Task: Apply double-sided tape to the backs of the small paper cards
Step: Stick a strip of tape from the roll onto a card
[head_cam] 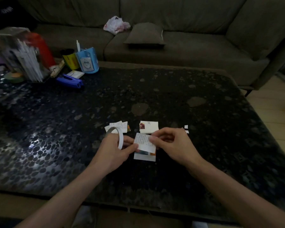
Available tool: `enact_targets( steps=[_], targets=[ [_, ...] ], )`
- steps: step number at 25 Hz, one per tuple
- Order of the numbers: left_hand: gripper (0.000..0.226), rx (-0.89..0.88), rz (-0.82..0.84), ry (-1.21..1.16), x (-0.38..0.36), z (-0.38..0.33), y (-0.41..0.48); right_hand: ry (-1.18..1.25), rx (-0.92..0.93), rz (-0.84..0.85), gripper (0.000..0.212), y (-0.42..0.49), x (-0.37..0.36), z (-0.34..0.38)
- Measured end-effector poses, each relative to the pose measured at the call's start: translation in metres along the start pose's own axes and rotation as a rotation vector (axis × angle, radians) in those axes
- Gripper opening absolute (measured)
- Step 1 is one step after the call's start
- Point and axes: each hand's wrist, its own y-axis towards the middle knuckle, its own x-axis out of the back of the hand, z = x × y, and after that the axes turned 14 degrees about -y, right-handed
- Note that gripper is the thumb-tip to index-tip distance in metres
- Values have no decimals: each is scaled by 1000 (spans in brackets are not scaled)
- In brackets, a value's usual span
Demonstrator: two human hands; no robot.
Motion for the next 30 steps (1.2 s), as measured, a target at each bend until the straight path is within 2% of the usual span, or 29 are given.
enact_targets(
  steps=[3, 7, 9, 12, 15, 17, 21, 30],
  targets=[
    [13, 20, -10, -46, 0, 2, 0, 54, -71, 15, 3, 1, -1, -1],
    [22, -10, -50, -16, 8, 1, 1, -32, -159, 5, 7, 6, 1, -2],
    [21, -52, -90, 172, 18, 3, 1, -69, -179, 42, 6, 6, 0, -3],
    [21, -158, -52, 471, 26, 5, -4, -91, -164, 95, 7, 4, -1, -3],
    [50, -220, 51, 643, 30, 13, -8, -121, -155, 131, 11, 5, -2, 0],
    [57, -232, 114, 713, 33, 18, -10, -155, -145, 145, 11, 6, -3, 1],
    [52, -240, 202, 712, 35, 21, -14, -181, -145, 157, 11, 6, -3, 4],
    [44, -311, 239, 741, 33, 20, -17, -225, -139, 151, 12, 5, -6, 8]
  ],
)
